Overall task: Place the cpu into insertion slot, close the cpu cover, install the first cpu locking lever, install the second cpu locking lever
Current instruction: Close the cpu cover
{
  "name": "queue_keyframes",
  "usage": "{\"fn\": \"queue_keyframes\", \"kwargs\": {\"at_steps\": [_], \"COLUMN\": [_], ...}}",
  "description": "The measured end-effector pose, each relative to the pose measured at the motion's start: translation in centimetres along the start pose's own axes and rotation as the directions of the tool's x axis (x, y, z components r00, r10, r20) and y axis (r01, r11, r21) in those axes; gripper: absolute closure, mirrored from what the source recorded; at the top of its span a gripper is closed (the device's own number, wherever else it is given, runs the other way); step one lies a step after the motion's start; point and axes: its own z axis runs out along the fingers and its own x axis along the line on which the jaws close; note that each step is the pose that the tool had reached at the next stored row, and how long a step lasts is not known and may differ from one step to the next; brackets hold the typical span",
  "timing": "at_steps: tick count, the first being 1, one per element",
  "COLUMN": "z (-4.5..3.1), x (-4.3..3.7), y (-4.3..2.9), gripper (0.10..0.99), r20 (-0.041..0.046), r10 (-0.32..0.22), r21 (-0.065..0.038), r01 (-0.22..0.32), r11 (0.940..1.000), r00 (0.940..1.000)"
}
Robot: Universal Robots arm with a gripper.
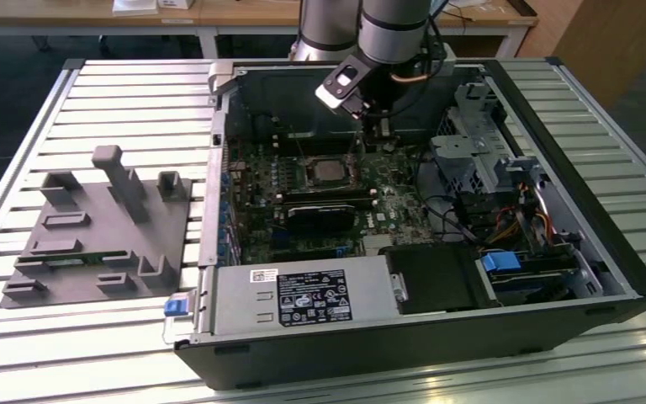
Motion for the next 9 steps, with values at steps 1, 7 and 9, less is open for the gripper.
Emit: {"fn": "queue_keyframes", "kwargs": {"at_steps": [1, 7, 9], "z": [0.01, 0.11, 0.2], "x": [0.0, 0.0, 0.0], "y": [-0.19, -1.16, -1.38], "gripper": [0.973, 0.973, 0.973], "r20": [0.0001, 0.0, 0.0001], "r10": [0.0, 0.0, 0.0], "r21": [0.0, 0.0, 0.0], "r01": [0.0, 0.0, 0.0], "r11": [1.0, 1.0, 1.0], "r00": [1.0, 1.0, 1.0]}}
